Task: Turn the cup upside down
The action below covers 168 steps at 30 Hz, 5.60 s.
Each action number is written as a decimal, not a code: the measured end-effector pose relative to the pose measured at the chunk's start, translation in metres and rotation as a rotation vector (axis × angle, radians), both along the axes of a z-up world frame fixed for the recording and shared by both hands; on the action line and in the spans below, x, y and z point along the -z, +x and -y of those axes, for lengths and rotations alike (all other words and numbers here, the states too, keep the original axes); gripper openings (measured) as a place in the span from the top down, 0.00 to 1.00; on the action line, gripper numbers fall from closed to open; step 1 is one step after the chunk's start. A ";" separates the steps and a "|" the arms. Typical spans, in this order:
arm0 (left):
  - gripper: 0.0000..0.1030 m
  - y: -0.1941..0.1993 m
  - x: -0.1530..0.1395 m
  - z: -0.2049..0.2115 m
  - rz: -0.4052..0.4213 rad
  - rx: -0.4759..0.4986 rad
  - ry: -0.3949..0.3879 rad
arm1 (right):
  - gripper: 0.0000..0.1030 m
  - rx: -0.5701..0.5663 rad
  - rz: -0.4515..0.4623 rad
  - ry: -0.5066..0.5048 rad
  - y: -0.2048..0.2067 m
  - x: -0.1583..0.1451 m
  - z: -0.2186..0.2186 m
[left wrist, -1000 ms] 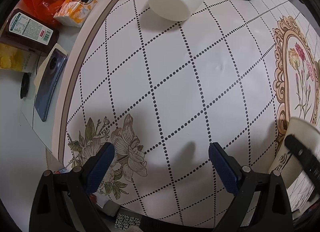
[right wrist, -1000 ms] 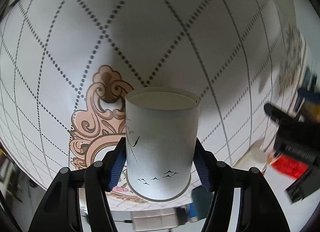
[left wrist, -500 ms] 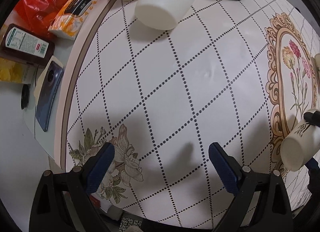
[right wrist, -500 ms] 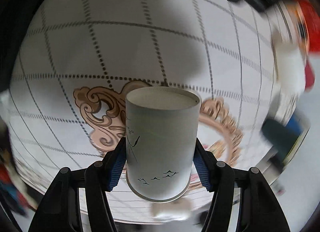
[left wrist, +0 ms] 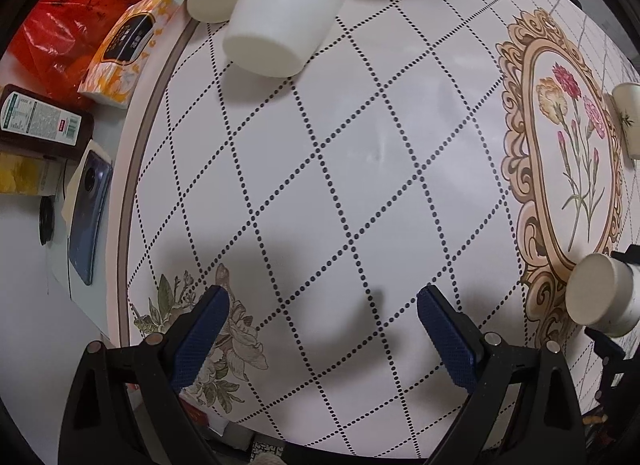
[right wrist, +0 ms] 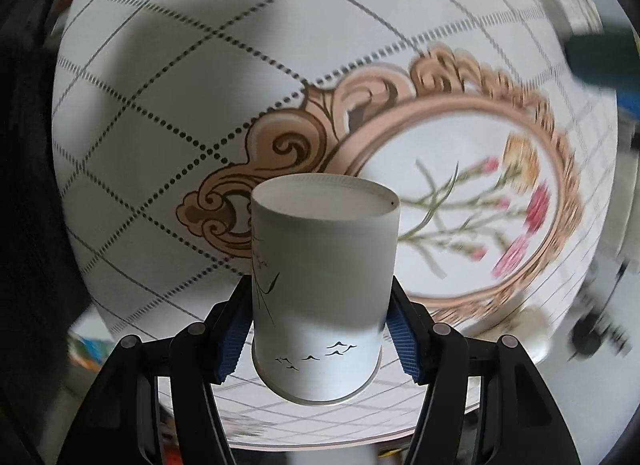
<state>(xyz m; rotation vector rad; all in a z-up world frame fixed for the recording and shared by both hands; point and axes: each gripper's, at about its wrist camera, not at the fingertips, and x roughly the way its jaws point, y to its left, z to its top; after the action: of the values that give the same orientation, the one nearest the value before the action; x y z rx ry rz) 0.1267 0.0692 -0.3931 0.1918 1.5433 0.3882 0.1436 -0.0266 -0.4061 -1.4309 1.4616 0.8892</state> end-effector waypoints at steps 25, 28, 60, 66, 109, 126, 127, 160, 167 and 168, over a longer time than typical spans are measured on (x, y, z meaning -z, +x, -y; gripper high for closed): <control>0.06 -0.007 -0.009 0.016 0.005 0.030 -0.041 | 0.36 0.944 -0.215 0.016 0.118 0.028 0.084; 0.06 -0.008 -0.008 0.016 -0.003 0.029 -0.046 | 0.34 0.964 -0.213 -0.003 0.118 0.031 0.083; 0.06 -0.003 -0.007 0.026 -0.034 -0.018 -0.184 | 0.41 1.135 0.070 0.373 0.210 -0.015 0.076; 0.06 0.006 -0.003 0.022 -0.049 -0.042 -0.215 | 0.41 1.263 0.384 0.757 0.226 -0.043 0.095; 0.02 -0.036 -0.180 0.072 0.317 0.303 -0.327 | 0.07 1.541 0.662 0.537 0.050 -0.178 0.152; 0.02 -0.160 -0.329 0.091 0.549 0.287 -0.326 | 0.05 1.417 0.816 0.764 -0.082 -0.363 0.167; 0.02 -0.166 -0.333 0.092 0.553 0.287 -0.330 | 0.05 1.412 0.822 0.771 -0.089 -0.371 0.168; 0.02 -0.229 -0.379 0.085 0.634 0.247 -0.337 | 0.05 1.359 0.829 0.821 -0.145 -0.428 0.163; 0.02 -0.229 -0.383 0.081 0.651 0.242 -0.319 | 0.05 1.358 0.832 0.816 -0.146 -0.430 0.163; 0.02 -0.228 -0.383 0.081 0.652 0.241 -0.314 | 0.05 1.358 0.831 0.817 -0.145 -0.430 0.163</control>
<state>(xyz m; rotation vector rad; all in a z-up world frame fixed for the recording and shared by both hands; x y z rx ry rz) -0.1017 -0.0117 -0.0106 -0.0019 0.9052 0.0026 -0.0018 -0.1899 0.0235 0.0308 0.8718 -0.0736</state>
